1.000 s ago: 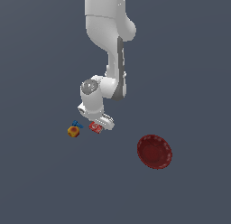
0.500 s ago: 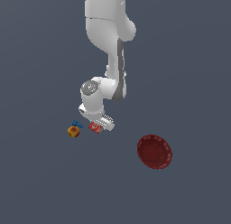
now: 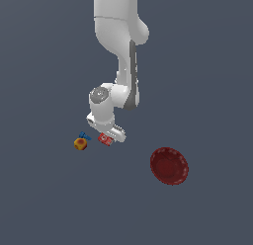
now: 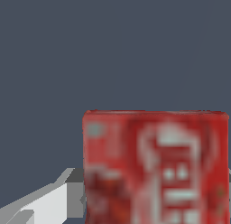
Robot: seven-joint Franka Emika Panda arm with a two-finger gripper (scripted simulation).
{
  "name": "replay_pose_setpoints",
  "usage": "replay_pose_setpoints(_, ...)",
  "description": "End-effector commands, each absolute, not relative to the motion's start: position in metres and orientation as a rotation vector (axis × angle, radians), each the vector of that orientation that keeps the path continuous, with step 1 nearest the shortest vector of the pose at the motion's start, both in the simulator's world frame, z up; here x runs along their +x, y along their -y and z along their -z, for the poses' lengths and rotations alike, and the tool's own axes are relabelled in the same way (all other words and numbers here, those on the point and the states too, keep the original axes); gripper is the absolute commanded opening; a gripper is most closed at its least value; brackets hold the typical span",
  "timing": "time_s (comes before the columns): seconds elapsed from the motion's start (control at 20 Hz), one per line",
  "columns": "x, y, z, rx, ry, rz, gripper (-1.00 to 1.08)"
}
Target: Pick up a designated object from a clutter of objects.
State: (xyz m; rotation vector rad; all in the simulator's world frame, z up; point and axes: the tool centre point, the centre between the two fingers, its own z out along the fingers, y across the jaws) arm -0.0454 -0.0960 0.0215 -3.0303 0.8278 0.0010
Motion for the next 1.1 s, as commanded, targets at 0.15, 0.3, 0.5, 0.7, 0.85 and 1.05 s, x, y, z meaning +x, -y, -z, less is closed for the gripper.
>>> replay_pose_setpoints(0.15, -0.039, 0.081, -0.042, -3.03, -0.827, 0.0, -1.0)
replay_pose_setpoints(0.3, -0.035, 0.068, -0.059, -3.03, -0.827, 0.0, -1.0)
replay_pose_setpoints(0.5, -0.026, 0.045, -0.089, -3.031, -0.828, 0.0, -1.0)
replay_pose_setpoints(0.7, -0.016, 0.019, -0.125, -3.032, -0.829, 0.001, -1.0)
replay_pose_setpoints(0.85, -0.008, -0.002, -0.154, -3.032, -0.83, 0.001, -1.0)
replay_pose_setpoints(1.05, 0.003, -0.03, -0.192, -3.033, -0.83, 0.002, -1.0)
